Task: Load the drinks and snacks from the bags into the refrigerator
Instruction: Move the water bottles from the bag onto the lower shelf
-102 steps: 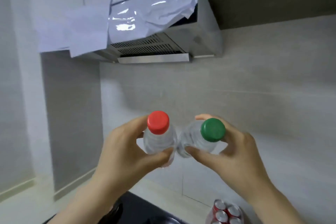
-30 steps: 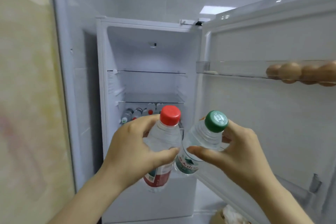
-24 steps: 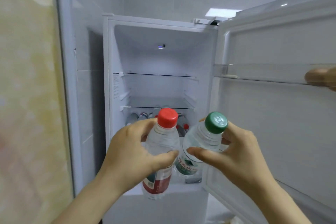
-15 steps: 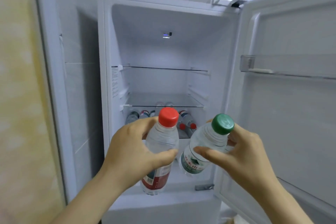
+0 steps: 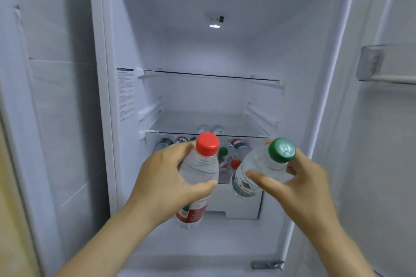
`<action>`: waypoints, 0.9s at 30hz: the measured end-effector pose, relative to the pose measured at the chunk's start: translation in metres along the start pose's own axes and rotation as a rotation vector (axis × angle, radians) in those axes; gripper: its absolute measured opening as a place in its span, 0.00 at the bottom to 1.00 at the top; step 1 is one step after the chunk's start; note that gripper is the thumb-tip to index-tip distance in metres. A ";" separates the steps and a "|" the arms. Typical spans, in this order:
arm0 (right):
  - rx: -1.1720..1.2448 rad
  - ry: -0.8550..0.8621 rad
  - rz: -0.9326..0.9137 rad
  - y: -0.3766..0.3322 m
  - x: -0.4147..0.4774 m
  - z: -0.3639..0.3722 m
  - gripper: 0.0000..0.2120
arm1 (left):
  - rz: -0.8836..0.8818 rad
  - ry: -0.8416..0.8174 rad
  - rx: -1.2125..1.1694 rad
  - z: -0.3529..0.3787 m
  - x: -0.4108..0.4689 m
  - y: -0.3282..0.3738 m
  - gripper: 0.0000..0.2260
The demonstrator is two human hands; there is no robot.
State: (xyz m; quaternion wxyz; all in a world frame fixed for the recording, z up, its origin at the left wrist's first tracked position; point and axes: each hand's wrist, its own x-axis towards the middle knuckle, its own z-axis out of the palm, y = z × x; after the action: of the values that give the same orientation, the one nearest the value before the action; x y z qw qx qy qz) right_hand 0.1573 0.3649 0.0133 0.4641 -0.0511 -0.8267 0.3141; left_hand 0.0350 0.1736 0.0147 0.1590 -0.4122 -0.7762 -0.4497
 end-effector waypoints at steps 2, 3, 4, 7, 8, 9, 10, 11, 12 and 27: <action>0.006 0.008 -0.010 0.013 0.010 0.007 0.22 | -0.008 0.033 0.002 0.007 0.009 -0.009 0.22; -0.003 0.007 -0.017 0.019 0.015 0.010 0.22 | -0.013 0.046 0.002 0.011 0.013 -0.014 0.22; -0.017 0.004 -0.017 0.024 0.018 0.013 0.21 | -0.017 0.051 -0.002 0.015 0.017 -0.019 0.22; -0.023 0.020 0.015 0.039 0.025 0.023 0.21 | -0.008 0.053 -0.004 0.026 0.028 -0.032 0.22; -0.008 0.027 0.026 0.044 0.027 0.026 0.21 | 0.001 0.057 0.000 0.029 0.032 -0.035 0.22; 0.002 0.035 0.032 0.047 0.029 0.030 0.21 | 0.011 0.062 0.002 0.031 0.036 -0.039 0.21; 0.003 0.046 0.035 0.050 0.031 0.035 0.21 | 0.023 0.067 0.005 0.033 0.040 -0.043 0.21; 0.000 0.057 0.038 0.053 0.033 0.039 0.21 | 0.034 0.071 0.007 0.035 0.045 -0.048 0.20; -0.004 0.068 0.042 0.055 0.036 0.044 0.21 | 0.042 0.073 0.007 0.036 0.050 -0.052 0.20; -0.006 0.299 0.165 0.104 0.048 0.102 0.31 | 0.218 0.106 -0.027 0.054 0.096 -0.129 0.26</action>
State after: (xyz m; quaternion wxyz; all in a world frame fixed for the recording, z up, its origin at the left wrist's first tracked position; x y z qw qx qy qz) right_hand 0.0266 0.4176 -0.0482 0.5546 -0.1664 -0.7422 0.3374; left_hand -0.1178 0.2334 -0.0281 0.2425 -0.4720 -0.7110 -0.4614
